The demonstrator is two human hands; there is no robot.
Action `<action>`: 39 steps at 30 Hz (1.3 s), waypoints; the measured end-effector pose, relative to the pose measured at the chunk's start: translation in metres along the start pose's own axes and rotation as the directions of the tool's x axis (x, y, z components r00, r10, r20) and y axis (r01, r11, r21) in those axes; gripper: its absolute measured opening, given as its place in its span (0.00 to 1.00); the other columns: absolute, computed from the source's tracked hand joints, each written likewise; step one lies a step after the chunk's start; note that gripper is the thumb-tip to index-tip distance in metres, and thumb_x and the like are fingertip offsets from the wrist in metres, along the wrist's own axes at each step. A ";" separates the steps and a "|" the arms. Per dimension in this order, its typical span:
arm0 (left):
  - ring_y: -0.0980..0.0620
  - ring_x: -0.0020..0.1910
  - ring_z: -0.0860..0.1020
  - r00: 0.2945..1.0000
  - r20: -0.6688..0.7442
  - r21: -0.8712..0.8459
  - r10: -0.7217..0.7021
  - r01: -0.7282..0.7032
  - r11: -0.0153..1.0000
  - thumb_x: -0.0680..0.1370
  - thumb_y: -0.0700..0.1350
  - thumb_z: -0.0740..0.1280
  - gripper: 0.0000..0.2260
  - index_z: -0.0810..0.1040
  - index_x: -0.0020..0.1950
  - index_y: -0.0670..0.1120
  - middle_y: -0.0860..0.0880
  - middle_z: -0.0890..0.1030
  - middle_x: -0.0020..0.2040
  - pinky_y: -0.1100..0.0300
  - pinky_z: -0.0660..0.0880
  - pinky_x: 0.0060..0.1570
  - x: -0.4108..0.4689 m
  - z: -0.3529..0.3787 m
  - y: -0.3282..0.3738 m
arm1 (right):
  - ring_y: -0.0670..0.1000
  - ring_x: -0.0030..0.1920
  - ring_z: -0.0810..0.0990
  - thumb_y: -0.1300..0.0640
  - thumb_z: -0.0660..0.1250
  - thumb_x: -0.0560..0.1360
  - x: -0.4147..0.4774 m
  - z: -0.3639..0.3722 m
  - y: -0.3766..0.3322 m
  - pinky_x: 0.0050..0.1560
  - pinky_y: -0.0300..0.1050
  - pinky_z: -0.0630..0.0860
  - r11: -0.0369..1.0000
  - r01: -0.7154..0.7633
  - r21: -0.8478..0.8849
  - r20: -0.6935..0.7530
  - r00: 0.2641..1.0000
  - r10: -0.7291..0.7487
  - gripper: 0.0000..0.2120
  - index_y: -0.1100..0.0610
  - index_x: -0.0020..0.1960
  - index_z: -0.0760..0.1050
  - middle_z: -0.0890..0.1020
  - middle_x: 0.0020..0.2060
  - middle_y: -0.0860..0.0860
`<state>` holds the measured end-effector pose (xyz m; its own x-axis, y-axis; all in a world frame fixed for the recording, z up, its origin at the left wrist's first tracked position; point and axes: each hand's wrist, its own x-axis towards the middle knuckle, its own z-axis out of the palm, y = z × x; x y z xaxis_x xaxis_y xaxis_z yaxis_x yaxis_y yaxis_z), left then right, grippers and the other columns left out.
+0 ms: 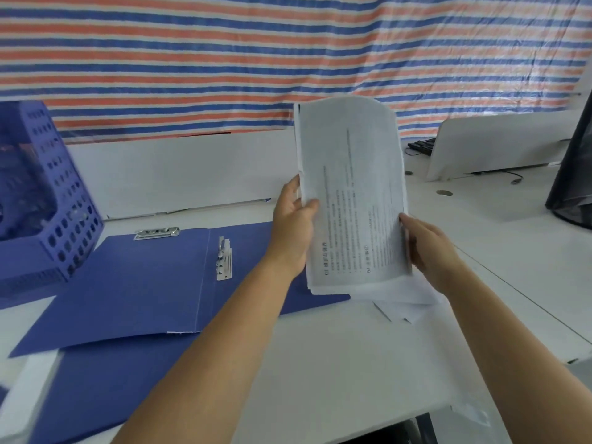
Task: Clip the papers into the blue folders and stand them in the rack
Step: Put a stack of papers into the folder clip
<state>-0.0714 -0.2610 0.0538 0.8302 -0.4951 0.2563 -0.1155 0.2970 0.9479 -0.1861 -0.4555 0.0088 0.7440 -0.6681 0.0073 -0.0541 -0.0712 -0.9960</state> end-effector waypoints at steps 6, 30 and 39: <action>0.49 0.47 0.81 0.953 -0.246 0.243 -0.178 0.239 0.940 0.77 0.35 0.59 0.13 0.75 0.60 0.44 0.46 0.81 0.52 0.55 0.81 0.41 -0.008 -0.075 -0.015 | 0.55 0.45 0.85 0.55 0.62 0.80 -0.016 0.054 -0.003 0.51 0.52 0.82 0.952 0.050 -0.301 0.107 0.994 -0.018 0.11 0.57 0.50 0.81 0.85 0.45 0.55; 0.45 0.57 0.75 0.965 -0.144 0.977 -0.218 0.174 0.126 0.77 0.37 0.57 0.19 0.71 0.68 0.45 0.45 0.77 0.62 0.52 0.72 0.55 0.023 -0.196 -0.046 | 0.54 0.41 0.84 0.58 0.60 0.82 -0.003 0.094 0.005 0.36 0.44 0.77 0.933 -0.153 -0.327 0.070 0.980 0.185 0.10 0.58 0.52 0.80 0.85 0.43 0.56; 0.51 0.31 0.79 0.906 -0.316 0.559 -0.281 0.417 0.717 0.79 0.38 0.55 0.19 0.69 0.70 0.45 0.50 0.81 0.56 0.62 0.64 0.23 0.049 -0.213 -0.058 | 0.56 0.42 0.85 0.58 0.60 0.82 -0.003 0.106 0.004 0.46 0.51 0.82 0.922 -0.143 -0.359 0.111 0.975 0.194 0.10 0.58 0.50 0.80 0.85 0.43 0.56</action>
<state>0.0922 -0.1282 -0.0289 0.9571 -0.2743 -0.0934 -0.0419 -0.4498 0.8921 -0.1178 -0.3750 -0.0050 0.7884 -0.5832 -0.1956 -0.3950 -0.2363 -0.8878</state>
